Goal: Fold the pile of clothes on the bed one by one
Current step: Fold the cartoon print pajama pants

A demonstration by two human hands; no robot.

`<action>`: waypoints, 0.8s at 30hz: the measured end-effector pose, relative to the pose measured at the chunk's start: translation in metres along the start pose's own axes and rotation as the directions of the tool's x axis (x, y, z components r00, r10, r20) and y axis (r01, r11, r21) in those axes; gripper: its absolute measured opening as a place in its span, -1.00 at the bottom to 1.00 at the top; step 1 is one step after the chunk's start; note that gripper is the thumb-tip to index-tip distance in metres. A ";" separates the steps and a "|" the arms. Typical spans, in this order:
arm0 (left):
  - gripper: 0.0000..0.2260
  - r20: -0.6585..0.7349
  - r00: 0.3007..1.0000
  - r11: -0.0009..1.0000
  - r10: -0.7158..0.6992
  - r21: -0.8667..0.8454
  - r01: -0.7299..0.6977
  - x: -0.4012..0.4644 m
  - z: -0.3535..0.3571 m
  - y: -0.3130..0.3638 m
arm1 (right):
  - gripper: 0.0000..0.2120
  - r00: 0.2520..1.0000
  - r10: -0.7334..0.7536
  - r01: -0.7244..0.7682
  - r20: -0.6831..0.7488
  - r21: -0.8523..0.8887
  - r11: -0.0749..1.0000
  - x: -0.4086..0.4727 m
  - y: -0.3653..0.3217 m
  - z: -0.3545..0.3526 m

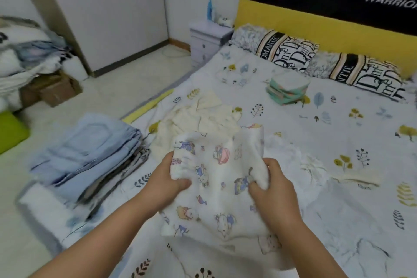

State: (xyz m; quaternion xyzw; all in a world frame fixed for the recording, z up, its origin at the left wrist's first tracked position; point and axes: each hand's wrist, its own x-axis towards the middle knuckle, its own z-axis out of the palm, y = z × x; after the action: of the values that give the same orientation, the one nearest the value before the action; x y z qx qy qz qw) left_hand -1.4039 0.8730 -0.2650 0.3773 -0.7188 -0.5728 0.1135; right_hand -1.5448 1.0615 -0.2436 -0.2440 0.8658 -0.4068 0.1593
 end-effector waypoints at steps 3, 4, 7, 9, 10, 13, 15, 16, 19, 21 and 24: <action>-0.47 -0.097 0.995 0.999 -0.020 -0.051 0.015 -0.015 -0.034 0.003 | -0.70 0.995 -0.085 0.085 0.055 -0.010 0.996 0.007 -0.034 0.012; -0.47 -0.132 0.991 0.998 -0.030 -0.065 0.022 -0.019 -0.045 0.003 | -0.70 0.991 -0.108 0.110 0.075 -0.013 0.994 0.009 -0.045 0.017; -0.49 -0.226 0.972 0.994 -0.065 -0.098 0.044 -0.027 -0.081 0.003 | -0.69 0.976 -0.174 0.178 0.134 -0.023 0.984 0.018 -0.078 0.038; -0.50 -0.273 0.958 0.991 -0.083 -0.122 0.051 -0.029 -0.105 0.000 | -0.68 0.962 -0.218 0.226 0.166 -0.030 0.974 0.026 -0.099 0.055; -0.51 -0.302 0.949 0.990 -0.088 -0.130 0.050 -0.028 -0.118 -0.002 | -0.67 0.955 -0.234 0.243 0.182 -0.030 0.970 0.030 -0.110 0.065; -0.54 -0.391 0.915 0.989 -0.100 -0.142 0.047 -0.021 -0.155 -0.011 | -0.71 0.931 -0.273 0.292 0.243 -0.044 0.955 0.046 -0.144 0.099; -0.54 -0.435 0.892 0.985 -0.120 -0.164 0.052 -0.013 -0.180 -0.021 | -0.72 0.910 -0.301 0.331 0.284 -0.063 0.942 0.060 -0.167 0.126; -0.54 -0.453 0.882 0.982 -0.132 -0.180 0.054 -0.007 -0.192 -0.025 | -0.72 0.901 -0.313 0.349 0.301 -0.074 0.934 0.067 -0.179 0.140; -0.51 -0.494 0.857 0.980 -0.150 -0.189 0.063 0.014 -0.226 -0.043 | -0.73 0.872 -0.340 0.400 0.352 -0.111 0.910 0.093 -0.210 0.187; -0.50 -0.527 0.832 0.977 -0.170 -0.199 0.074 0.029 -0.246 -0.059 | -0.72 0.849 -0.359 0.435 0.387 -0.127 0.891 0.110 -0.227 0.221; -0.54 -0.604 0.769 0.974 -0.210 -0.200 0.109 0.052 -0.273 -0.084 | -0.72 0.814 -0.382 0.483 0.438 -0.144 0.864 0.136 -0.245 0.271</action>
State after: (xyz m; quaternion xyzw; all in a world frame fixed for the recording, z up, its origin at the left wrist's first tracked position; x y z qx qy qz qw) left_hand -1.2430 0.6317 -0.2687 0.5948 -0.5603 -0.4774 0.3232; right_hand -1.4571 0.6821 -0.2302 -0.5306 0.7804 -0.2628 0.2011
